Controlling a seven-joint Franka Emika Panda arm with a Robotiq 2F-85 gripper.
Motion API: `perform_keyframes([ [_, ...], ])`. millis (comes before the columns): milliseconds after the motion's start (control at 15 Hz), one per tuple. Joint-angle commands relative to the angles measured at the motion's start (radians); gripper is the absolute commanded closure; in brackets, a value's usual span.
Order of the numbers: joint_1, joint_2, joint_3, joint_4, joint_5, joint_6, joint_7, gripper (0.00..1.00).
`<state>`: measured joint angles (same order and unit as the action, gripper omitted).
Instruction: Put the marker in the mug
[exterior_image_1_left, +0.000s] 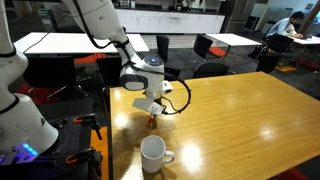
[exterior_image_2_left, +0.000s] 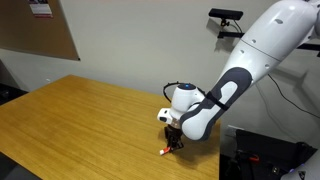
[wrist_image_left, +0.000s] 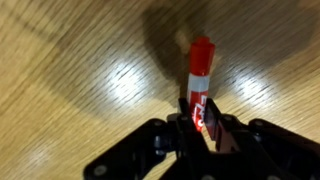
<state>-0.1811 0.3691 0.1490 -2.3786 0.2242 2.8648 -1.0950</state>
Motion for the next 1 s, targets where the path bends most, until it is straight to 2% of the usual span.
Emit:
perform_keyframes([
  [0, 0.016, -0.057, -0.002, -0.051, -0.061, 0.087, 0.073, 0.95],
  [267, 0.079, -0.087, -0.062, -0.085, -0.202, 0.195, 0.205, 0.95],
  [467, 0.181, -0.113, -0.192, -0.103, -0.378, 0.265, 0.352, 0.95],
  [533, 0.268, -0.120, -0.283, -0.103, -0.393, 0.282, 0.371, 0.95],
  [933, 0.689, -0.077, -0.768, -0.050, -0.593, 0.348, 0.569, 0.95],
])
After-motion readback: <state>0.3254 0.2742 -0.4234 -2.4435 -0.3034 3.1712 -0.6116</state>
